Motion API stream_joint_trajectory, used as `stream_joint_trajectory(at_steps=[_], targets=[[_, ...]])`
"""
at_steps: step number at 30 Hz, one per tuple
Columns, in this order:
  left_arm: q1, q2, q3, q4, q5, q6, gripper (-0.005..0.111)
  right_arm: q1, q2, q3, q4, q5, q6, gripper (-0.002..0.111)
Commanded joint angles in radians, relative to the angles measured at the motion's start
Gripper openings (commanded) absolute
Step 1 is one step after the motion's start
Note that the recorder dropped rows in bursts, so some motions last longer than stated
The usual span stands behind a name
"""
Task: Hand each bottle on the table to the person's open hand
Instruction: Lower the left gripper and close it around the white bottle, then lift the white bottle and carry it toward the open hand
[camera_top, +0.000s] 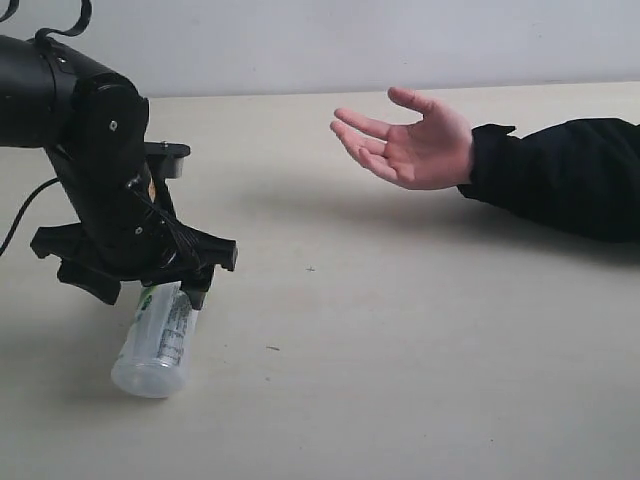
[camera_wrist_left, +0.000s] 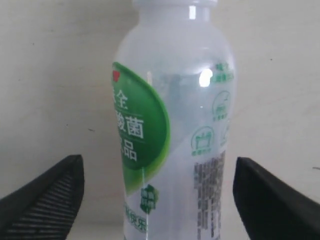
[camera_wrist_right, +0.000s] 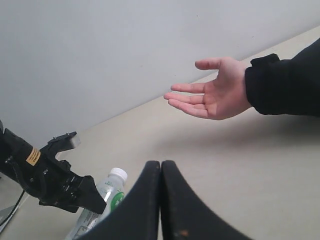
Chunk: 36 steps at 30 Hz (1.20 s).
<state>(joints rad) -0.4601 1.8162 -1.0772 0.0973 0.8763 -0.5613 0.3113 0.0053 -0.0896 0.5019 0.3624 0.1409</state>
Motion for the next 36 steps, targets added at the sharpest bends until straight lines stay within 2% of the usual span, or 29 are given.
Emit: stream_joint_trajectory(at_steps=[1, 21, 29, 36], targets=[[0.001, 0.015, -0.007, -0.014, -0.031, 0.002, 0.079, -0.005, -0.005, 0.003, -0.007, 0.002, -0.006, 0.001], [0.001, 0.092, -0.007, -0.019, -0.056, 0.008, 0.076, -0.005, -0.005, 0.003, -0.007, 0.002, -0.006, 0.001], [0.001, 0.092, -0.007, -0.019, -0.056, 0.008, 0.039, -0.005, -0.005, 0.003, -0.007, -0.001, -0.006, 0.001], [0.001, 0.092, -0.007, 0.023, -0.056, 0.008, 0.0, -0.005, -0.005, 0.003, -0.007, -0.001, -0.006, 0.001]])
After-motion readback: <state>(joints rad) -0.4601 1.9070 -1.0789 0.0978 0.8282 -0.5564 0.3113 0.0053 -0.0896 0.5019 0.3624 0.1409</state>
